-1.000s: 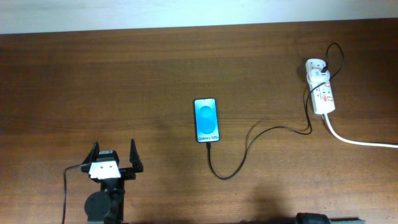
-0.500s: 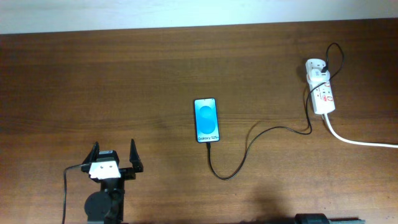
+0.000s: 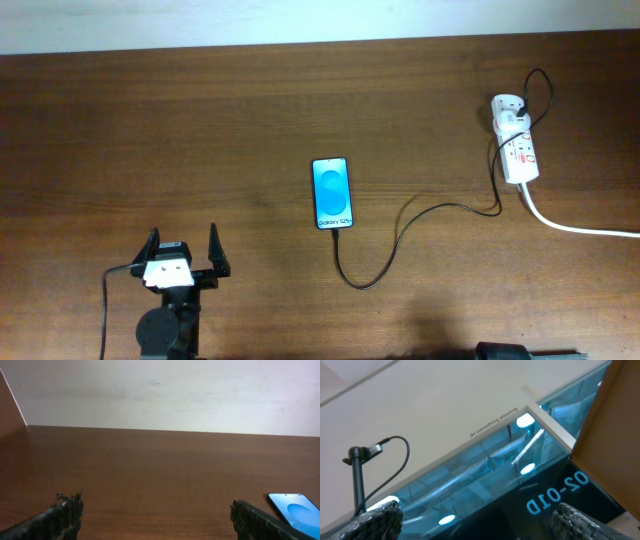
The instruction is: Plug charger to phone and switch on socket
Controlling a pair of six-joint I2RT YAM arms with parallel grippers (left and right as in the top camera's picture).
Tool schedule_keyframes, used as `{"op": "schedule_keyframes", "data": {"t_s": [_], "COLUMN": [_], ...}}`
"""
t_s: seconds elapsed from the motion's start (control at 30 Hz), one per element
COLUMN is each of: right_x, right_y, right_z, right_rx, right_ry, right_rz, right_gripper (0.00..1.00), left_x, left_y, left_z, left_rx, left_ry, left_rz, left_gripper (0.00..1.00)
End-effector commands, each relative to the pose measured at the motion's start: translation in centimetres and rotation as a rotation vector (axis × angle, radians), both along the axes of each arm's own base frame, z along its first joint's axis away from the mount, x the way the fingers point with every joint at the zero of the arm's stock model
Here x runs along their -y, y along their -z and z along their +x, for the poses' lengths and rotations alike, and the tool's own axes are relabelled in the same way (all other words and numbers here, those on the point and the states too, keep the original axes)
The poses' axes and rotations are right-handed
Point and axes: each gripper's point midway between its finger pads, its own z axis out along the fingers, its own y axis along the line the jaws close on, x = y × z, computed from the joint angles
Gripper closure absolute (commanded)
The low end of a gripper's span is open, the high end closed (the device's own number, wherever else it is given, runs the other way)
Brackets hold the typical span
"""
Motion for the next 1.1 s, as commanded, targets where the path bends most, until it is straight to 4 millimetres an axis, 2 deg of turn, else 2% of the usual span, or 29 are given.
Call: {"op": "schedule_keyframes", "data": {"t_s": [0.0,0.07,0.1,0.17,0.27,0.3,0.43,0.53,0.6,0.7,1.0,1.07], "right_x": [0.5,1.5,1.9,2.7,3.9,4.2,4.8,5.1,5.4,5.7,6.5,6.5], "right_y": [-0.4,0.2,0.7,2.5,6.0,7.1,10.7,12.7,15.0,17.5,22.1,22.5], "right_z": [2.3,6.3,9.7,14.3,20.1,21.9,26.1,28.0,29.9,31.7,35.0,35.4], "right_rx": [-0.001,-0.079,-0.122,-0.222,-0.359,-0.381,-0.493,-0.555,-0.619,-0.686,-0.771,-0.766], "right_ry": [0.032,0.04,0.021,0.018,0.023,-0.003,-0.006,0.002,0.011,0.019,0.041,0.041], "right_rz": [0.024,0.049,0.072,0.099,0.157,0.197,0.228,0.239,0.25,0.261,0.282,0.281], "right_gripper": [0.01,0.01,0.01,0.01,0.01,0.01,0.01,0.01,0.01,0.01,0.01,0.01], "left_x": [-0.1,-0.2,-0.1,-0.1,-0.1,-0.2,-0.1,-0.1,-0.1,-0.1,-0.1,-0.1], "left_y": [0.1,0.1,0.1,0.1,0.1,0.1,0.1,0.1,0.1,0.1,0.1,0.1], "left_z": [0.0,0.0,0.0,0.0,0.0,0.0,0.0,0.0,0.0,0.0,0.0,0.0], "left_rx": [0.002,0.002,0.002,0.002,0.002,0.002,0.002,0.002,0.002,0.002,0.002,0.002], "left_ry": [-0.005,-0.005,-0.005,-0.005,-0.005,-0.005,-0.005,-0.005,-0.005,-0.005,-0.005,-0.005], "left_rz": [0.015,0.015,0.015,0.015,0.015,0.015,0.015,0.015,0.015,0.015,0.015,0.015], "left_gripper": [0.01,0.01,0.01,0.01,0.01,0.01,0.01,0.01,0.01,0.01,0.01,0.01]}}
